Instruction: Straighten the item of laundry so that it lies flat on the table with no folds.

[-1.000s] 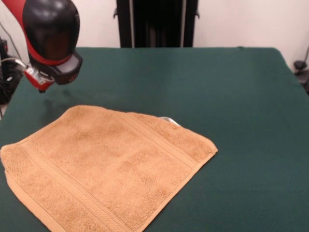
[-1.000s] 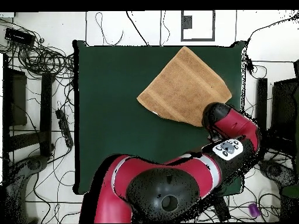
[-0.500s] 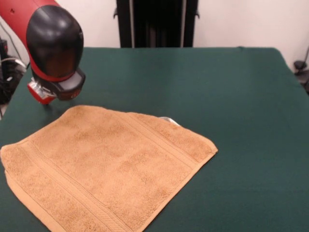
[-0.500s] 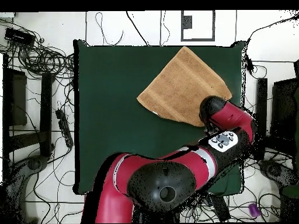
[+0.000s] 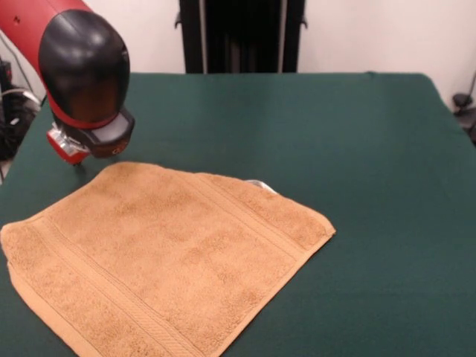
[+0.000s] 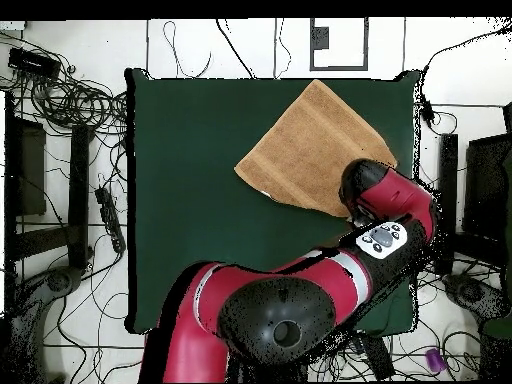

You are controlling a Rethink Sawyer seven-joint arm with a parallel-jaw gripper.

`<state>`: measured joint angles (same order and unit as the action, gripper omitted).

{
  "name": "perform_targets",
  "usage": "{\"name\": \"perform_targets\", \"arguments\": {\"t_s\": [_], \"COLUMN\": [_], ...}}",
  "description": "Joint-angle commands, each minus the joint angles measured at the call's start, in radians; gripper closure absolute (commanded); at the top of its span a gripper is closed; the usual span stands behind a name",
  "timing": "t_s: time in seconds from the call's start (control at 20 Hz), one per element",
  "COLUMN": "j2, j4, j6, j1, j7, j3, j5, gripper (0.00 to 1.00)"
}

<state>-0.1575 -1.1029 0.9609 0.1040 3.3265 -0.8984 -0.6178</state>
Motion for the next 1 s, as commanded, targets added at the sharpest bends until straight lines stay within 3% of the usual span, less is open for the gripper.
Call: {"name": "perform_targets", "arguments": {"t_s": [0.05, 0.55, 1.0], "j2": [0.087, 0.191, 0.167], "j4": [0.06, 0.01, 0.03], "j6": [0.166, 0.217, 0.188], "j1": [-0.028, -0.037, -0.026], "j7": [0.298, 0.258, 0.29], "j3": [0.077, 0.107, 0.102], "j5": [-0.08, -0.082, -0.07], "gripper": [0.0, 0.0, 0.0]}}
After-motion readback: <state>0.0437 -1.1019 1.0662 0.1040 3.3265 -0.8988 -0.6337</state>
